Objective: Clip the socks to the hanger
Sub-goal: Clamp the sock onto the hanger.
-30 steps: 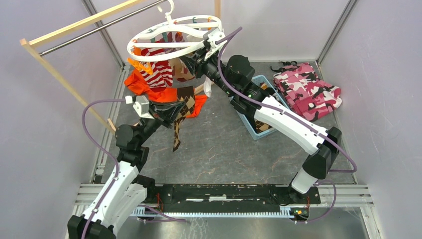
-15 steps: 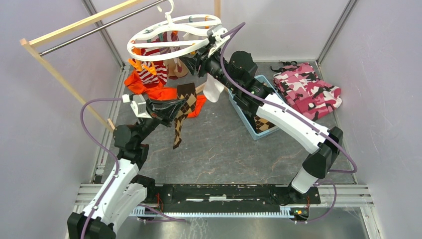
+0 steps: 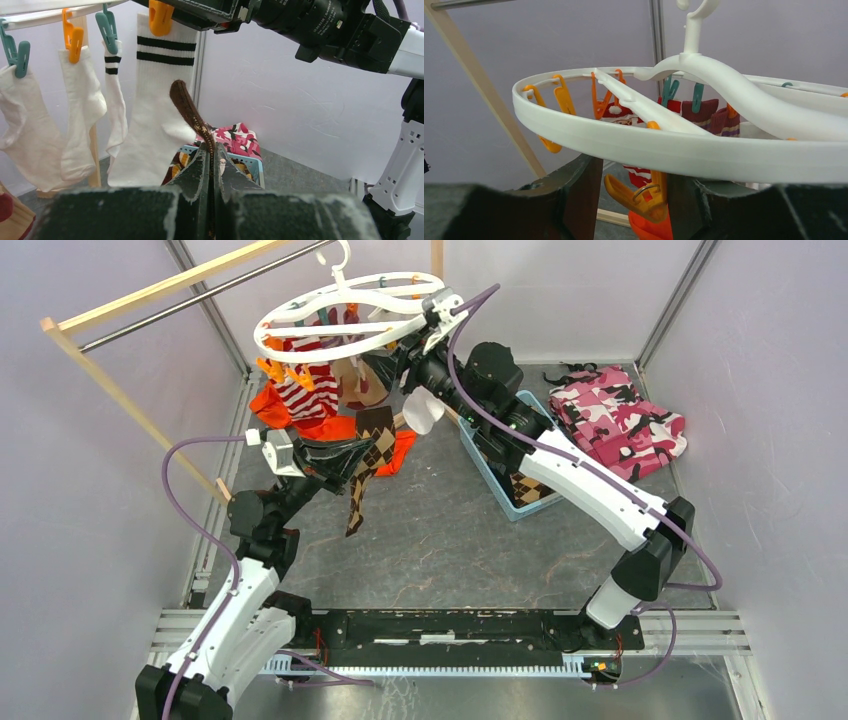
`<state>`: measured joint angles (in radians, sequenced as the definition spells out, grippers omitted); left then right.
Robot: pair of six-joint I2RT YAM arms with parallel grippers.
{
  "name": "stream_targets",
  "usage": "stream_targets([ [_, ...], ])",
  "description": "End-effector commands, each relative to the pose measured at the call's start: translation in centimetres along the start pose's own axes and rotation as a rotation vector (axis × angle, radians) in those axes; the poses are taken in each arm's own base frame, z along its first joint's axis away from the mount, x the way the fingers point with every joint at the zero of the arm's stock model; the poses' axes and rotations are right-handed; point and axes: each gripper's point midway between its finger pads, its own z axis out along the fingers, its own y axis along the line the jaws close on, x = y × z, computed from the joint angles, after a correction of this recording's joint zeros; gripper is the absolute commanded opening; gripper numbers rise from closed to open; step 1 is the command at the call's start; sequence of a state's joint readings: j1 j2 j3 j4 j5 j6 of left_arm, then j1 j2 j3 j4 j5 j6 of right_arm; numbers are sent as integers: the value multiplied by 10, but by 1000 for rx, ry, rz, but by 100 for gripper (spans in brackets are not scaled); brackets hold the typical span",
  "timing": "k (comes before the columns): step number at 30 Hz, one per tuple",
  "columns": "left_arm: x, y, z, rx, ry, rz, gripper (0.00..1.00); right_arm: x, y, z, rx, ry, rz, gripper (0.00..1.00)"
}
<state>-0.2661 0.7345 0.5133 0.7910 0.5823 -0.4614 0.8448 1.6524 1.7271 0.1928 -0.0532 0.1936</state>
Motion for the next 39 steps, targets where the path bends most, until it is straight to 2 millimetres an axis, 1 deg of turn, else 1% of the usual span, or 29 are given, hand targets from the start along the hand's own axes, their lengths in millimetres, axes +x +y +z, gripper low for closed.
stream_targets([
  [1,-24,-11,6,42,-61,15,2,-46,-2,-14,1,-108,25,53],
  [3,-23,-10,7,44,-60,8,2,-46,-2,-16,-7,-109,31,55],
  [5,-23,-10,7,45,-60,7,2,-46,-3,-15,-11,-111,35,54],
  [7,-23,-10,7,44,-61,5,2,-47,-4,-14,-13,-113,38,51],
  [9,-23,-10,7,44,-61,4,2,-46,-5,-14,-13,-112,39,47],
  [15,-22,-9,8,45,-59,1,2,-46,-5,-14,-18,-110,41,28],
  [20,-23,-9,10,51,-61,-1,2,-45,-6,-14,-22,-108,36,8],
  [23,-26,-10,13,59,-68,-3,2,-44,-5,-13,-25,-104,36,1],
  [24,-27,-10,14,63,-71,-3,2,-44,-6,-13,-25,-101,35,0],
  [28,-29,-8,21,77,-77,3,2,-42,-6,-13,-26,-95,37,0],
  [29,-29,-8,22,81,-75,6,2,-41,-7,-13,-27,-91,37,3],
  [31,-30,-6,25,86,-75,10,2,-40,-6,-13,-29,-87,38,12],
  [34,-30,-6,28,94,-75,11,2,-39,-5,-14,-40,-83,38,31],
  [37,-29,-5,28,94,-73,9,2,-40,-4,-15,-51,-82,36,41],
  [39,-29,-6,27,93,-74,7,2,-40,-4,-15,-56,-81,37,45],
])
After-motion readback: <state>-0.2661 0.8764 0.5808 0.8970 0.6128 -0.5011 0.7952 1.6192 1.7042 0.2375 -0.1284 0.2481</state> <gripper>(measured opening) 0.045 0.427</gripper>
